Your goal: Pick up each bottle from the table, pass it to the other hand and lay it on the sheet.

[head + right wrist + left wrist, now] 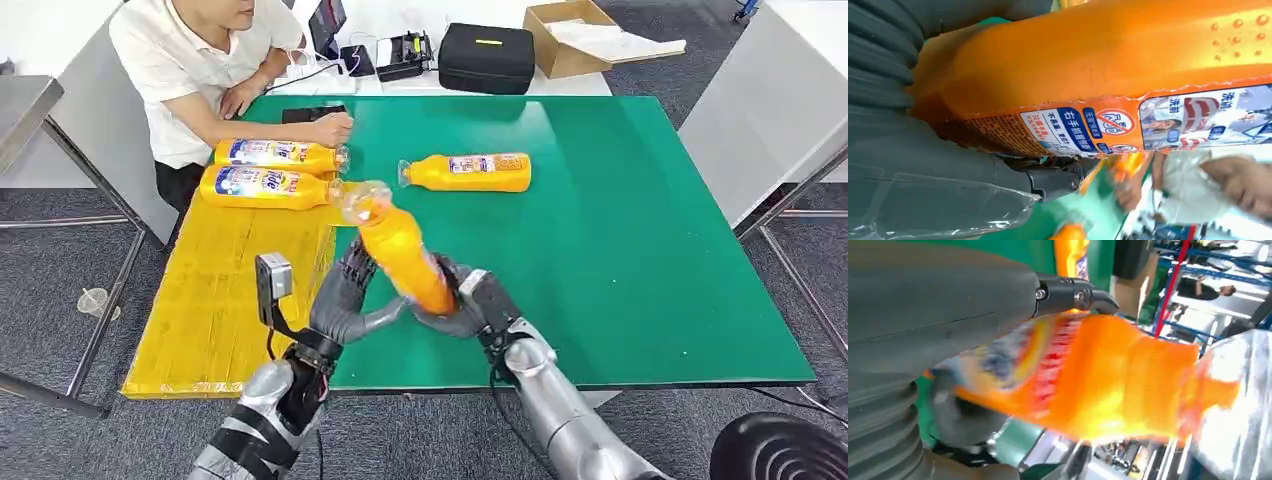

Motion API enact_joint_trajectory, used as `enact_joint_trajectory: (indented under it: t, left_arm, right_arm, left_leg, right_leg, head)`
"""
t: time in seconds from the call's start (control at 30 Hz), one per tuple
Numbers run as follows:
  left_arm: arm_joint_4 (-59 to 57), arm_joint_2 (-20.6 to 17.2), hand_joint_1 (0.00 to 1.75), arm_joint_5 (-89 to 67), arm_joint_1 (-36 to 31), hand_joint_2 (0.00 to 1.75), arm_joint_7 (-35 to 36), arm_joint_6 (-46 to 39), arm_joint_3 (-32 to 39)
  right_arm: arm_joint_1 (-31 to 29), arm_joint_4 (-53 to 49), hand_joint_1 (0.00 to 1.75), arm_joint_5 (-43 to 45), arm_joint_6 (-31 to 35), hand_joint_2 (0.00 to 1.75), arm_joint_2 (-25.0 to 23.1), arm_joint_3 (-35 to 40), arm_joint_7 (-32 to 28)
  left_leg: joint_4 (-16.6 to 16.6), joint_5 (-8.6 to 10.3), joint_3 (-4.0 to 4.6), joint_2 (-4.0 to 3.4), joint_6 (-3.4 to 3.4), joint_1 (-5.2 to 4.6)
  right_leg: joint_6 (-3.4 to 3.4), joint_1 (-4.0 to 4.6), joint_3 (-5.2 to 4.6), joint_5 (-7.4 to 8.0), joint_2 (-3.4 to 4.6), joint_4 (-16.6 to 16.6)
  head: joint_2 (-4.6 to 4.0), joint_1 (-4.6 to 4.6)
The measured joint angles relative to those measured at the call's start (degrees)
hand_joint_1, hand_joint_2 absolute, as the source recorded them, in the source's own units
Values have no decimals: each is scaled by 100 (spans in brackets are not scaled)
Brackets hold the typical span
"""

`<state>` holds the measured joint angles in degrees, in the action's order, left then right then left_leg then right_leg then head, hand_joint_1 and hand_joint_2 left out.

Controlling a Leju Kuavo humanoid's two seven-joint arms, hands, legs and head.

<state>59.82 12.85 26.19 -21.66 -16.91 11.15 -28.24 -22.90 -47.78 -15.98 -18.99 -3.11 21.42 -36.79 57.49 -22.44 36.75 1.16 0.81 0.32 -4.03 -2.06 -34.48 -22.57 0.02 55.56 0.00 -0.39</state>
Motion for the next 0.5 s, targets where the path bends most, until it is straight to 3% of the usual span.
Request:
enact_joint_trajectory:
  t: [0.5]
  left_arm:
    - [-127,66,0,533,-188,175,218,-247,11]
  right_arm:
    - [-109,393,175,-146,291,175,-131,745,-78]
  left_leg:
    - [1,0,3,-1,0,-2]
  right_leg:
    - [0,-2,-5,0,1,0]
  head:
    - [0,0]
